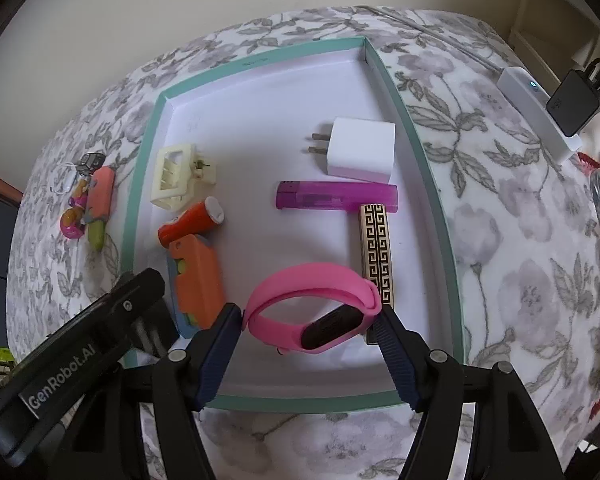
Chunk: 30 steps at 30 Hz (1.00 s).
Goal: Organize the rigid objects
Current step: 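Open both tools to release the band and black charger into the tray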
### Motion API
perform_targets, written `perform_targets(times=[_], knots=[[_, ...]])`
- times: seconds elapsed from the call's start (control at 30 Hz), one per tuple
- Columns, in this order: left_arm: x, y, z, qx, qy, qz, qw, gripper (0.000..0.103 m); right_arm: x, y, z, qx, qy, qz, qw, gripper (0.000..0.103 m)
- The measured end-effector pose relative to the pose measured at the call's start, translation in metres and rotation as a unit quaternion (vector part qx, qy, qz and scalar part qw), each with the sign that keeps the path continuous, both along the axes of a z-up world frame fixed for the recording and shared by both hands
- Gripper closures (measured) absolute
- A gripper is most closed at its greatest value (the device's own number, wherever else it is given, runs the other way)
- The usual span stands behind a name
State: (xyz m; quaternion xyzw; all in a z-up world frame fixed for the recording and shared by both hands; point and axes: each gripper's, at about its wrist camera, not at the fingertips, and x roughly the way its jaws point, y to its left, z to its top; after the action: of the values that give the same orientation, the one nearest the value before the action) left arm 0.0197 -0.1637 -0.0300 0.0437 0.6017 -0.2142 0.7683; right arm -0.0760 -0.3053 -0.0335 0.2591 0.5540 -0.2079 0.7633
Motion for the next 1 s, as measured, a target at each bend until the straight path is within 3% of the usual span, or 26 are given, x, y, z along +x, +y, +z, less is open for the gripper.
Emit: perform_targets(times=[0.23, 0.33, 0.57, 0.67, 0.8, 0.87, 0.9, 1.0], knots=[[0.005, 0.002, -0.001, -0.008, 0.013, 0.006, 0.9999, 0.038, 0.003, -0.001, 0.001, -0.004, 0.001, -0.002, 1.0, 0.028], [0.005, 0.006, 0.003, -0.008, 0.006, 0.012, 0.9999, 0.037, 0.003, -0.002, 0.005, -0.019, 0.0, -0.006, 1.0, 0.024], [0.002, 0.015, 0.014, -0.014, -0.018, 0.023, 0.9995, 0.036, 0.001, -0.002, 0.009, -0.002, -0.025, -0.01, 1.0, 0.02], [0.004, 0.018, 0.015, -0.012, -0.021, 0.032, 0.9992, 0.024, 0.001, -0.002, 0.011, -0.002, -0.033, -0.013, 0.999, 0.018], [0.006, 0.02, 0.017, -0.017, -0.019, 0.038, 0.9989, 0.023, -0.001, -0.006, 0.011, -0.004, -0.038, -0.023, 0.999, 0.017], [0.006, 0.021, 0.018, -0.017, -0.022, 0.042, 0.9988, 0.022, -0.002, -0.008, 0.011, -0.004, -0.04, -0.027, 0.999, 0.011], [0.007, 0.021, 0.019, -0.017, -0.024, 0.045, 0.9986, 0.022, -0.002, -0.009, 0.01, -0.005, -0.04, -0.029, 0.999, 0.001], [0.009, 0.026, 0.02, -0.018, -0.024, 0.055, 0.9981, 0.012, -0.002, -0.009, 0.01, -0.01, -0.043, -0.031, 0.999, 0.0]])
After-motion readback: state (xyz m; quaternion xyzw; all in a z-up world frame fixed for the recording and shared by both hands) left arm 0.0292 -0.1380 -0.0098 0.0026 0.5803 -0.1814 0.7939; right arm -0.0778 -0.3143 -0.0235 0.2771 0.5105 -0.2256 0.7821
